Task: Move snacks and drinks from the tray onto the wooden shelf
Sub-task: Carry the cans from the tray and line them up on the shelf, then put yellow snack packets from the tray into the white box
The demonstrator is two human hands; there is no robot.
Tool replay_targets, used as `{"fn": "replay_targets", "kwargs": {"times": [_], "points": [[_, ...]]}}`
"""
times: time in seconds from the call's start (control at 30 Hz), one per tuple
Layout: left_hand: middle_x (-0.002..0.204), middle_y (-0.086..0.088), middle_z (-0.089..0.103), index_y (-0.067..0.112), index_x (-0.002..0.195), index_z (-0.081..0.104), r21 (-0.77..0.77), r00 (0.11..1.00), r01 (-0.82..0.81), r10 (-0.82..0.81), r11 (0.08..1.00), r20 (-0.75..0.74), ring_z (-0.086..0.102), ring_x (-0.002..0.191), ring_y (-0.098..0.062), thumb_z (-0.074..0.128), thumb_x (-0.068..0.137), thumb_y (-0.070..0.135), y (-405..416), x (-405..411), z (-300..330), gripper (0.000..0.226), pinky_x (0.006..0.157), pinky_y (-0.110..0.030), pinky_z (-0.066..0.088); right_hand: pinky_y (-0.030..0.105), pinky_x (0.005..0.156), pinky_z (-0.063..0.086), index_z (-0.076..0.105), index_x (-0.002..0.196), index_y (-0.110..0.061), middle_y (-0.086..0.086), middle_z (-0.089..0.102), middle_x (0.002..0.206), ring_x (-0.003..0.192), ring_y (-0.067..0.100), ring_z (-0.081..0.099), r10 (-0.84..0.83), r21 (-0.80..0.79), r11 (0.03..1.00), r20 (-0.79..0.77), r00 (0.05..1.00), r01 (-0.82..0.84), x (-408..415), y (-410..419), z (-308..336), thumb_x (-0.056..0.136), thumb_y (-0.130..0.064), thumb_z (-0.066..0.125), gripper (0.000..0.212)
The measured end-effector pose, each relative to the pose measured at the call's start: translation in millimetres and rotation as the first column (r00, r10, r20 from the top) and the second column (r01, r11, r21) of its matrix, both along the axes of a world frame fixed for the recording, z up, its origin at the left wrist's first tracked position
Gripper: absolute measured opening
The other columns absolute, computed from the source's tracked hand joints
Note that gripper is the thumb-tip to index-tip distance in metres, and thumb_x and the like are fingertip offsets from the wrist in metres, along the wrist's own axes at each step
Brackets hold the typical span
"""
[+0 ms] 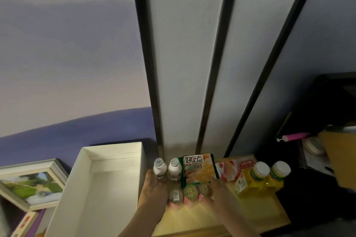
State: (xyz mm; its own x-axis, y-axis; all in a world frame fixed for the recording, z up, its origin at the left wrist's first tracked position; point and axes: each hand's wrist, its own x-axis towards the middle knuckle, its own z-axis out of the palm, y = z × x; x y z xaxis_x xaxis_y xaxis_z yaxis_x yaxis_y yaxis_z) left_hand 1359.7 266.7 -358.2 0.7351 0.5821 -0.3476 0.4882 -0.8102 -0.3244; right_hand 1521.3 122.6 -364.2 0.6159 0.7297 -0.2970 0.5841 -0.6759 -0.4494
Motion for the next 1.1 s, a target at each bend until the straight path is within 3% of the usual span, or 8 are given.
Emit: {"fn": "replay_targets", "kwargs": {"times": [0.17, 0.3, 0.4, 0.53, 0.63, 0.73, 1.03, 1.1], "points": [[0.14, -0.007, 0.044, 0.016, 0.14, 0.034, -0.089, 0.987, 0.028, -0.014, 0.996, 0.157, 0.026, 0.14, -0.03, 0.058, 0.085, 0.041, -3.6, -14.3, 42.9, 0.066, 0.119, -0.052, -0.004, 0.032, 0.104, 0.042, 0.025, 0.148, -0.024, -0.002, 0.034, 0.15, 0.134, 0.016, 0.04, -0.035, 0.004, 0.999, 0.039, 0.999, 0.035, -9.2, -21.5, 39.4, 0.074, -0.065, 0.062, 0.093], [0.15, -0.003, 0.031, 0.022, 0.143, 0.028, -0.188, 0.941, 0.043, 0.023, 0.981, 0.338, 0.02, 0.143, -0.025, 0.061, 0.084, 0.047, -3.6, -38.3, 78.9, 0.072, 0.121, -0.044, 0.009, 0.036, 0.104, 0.043, 0.027, 0.146, -0.024, 0.0, 0.039, 0.146, 0.132, 0.018, 0.042, -0.108, 0.068, 0.992, 0.082, 0.991, 0.103, -29.6, -42.4, 78.1, 0.079, -0.05, 0.067, 0.082], [0.154, 0.003, 0.026, 0.027, 0.145, 0.026, -0.396, 0.835, 0.055, 0.176, 0.917, 0.522, 0.024, 0.142, -0.019, 0.068, 0.075, 0.054, -4.0, -65.9, 92.4, 0.086, 0.118, -0.037, 0.02, 0.034, 0.105, 0.039, 0.026, 0.146, -0.023, 0.001, 0.04, 0.145, 0.132, 0.019, 0.041, -0.156, 0.132, 0.981, 0.082, 0.984, 0.144, -53.9, -64.6, 102.3, 0.083, -0.039, 0.069, 0.078], [0.153, 0.004, 0.029, 0.029, 0.146, 0.026, -0.49, 0.747, 0.161, 0.219, 0.856, 0.627, 0.026, 0.14, -0.016, 0.073, 0.073, 0.046, -0.2, -116.5, 112.0, 0.089, 0.117, -0.033, 0.025, 0.035, 0.107, 0.033, 0.02, 0.149, -0.023, -0.002, 0.03, 0.152, 0.138, 0.019, 0.032, -0.211, 0.17, 0.966, 0.093, 0.973, 0.194, -94.9, -100.9, 124.0, 0.082, -0.046, 0.068, 0.085], [0.154, 0.003, 0.027, 0.03, 0.147, 0.024, -0.492, 0.751, 0.166, 0.214, 0.854, 0.625, 0.024, 0.141, -0.016, 0.073, 0.071, 0.054, 7.7, -163.0, 122.4, 0.094, 0.117, -0.033, 0.024, 0.04, 0.106, 0.036, 0.018, 0.149, -0.023, 0.0, 0.029, 0.153, 0.138, 0.022, 0.032, -0.256, 0.149, 0.959, 0.104, 0.961, 0.24, -126.1, -126.7, 138.0, 0.079, -0.053, 0.068, 0.091], [0.156, 0.002, 0.024, 0.031, 0.147, 0.022, -0.493, 0.749, 0.103, 0.259, 0.864, 0.609, 0.022, 0.142, -0.019, 0.073, 0.071, 0.055, 13.3, -215.0, 128.6, 0.095, 0.117, -0.036, 0.025, 0.048, 0.099, 0.046, 0.02, 0.145, -0.033, -0.001, 0.036, 0.148, 0.131, 0.025, 0.042, -0.292, 0.177, 0.947, 0.13, 0.948, 0.267, -147.3, -153.4, 135.6, 0.063, -0.079, 0.06, 0.102], [0.151, -0.008, 0.031, 0.02, 0.146, 0.029, -0.463, 0.715, -0.078, 0.373, 0.883, 0.591, 0.033, 0.136, -0.029, 0.077, 0.07, 0.049, 5.1, -436.6, 120.9, 0.095, 0.112, -0.038, 0.032, 0.051, 0.095, 0.047, 0.039, 0.139, -0.011, 0.02, 0.047, 0.138, 0.122, 0.038, 0.049, -0.245, 0.141, 0.967, 0.268, 0.932, 0.214, -282.4, -206.4, 137.5, 0.07, -0.04, 0.08, 0.085], [0.152, -0.007, 0.03, 0.021, 0.147, 0.028, -0.477, 0.721, -0.14, 0.42, 0.867, 0.552, 0.029, 0.139, -0.029, 0.076, 0.071, 0.048, -3.7, -495.3, 113.1, 0.094, 0.113, -0.039, 0.029, 0.055, 0.098, 0.045, 0.034, 0.142, -0.008, 0.021, 0.042, 0.143, 0.128, 0.039, 0.044, -0.218, 0.124, 0.974, 0.265, 0.939, 0.191, -317.8, -212.9, 125.5, 0.068, -0.05, 0.073, 0.094]]}}
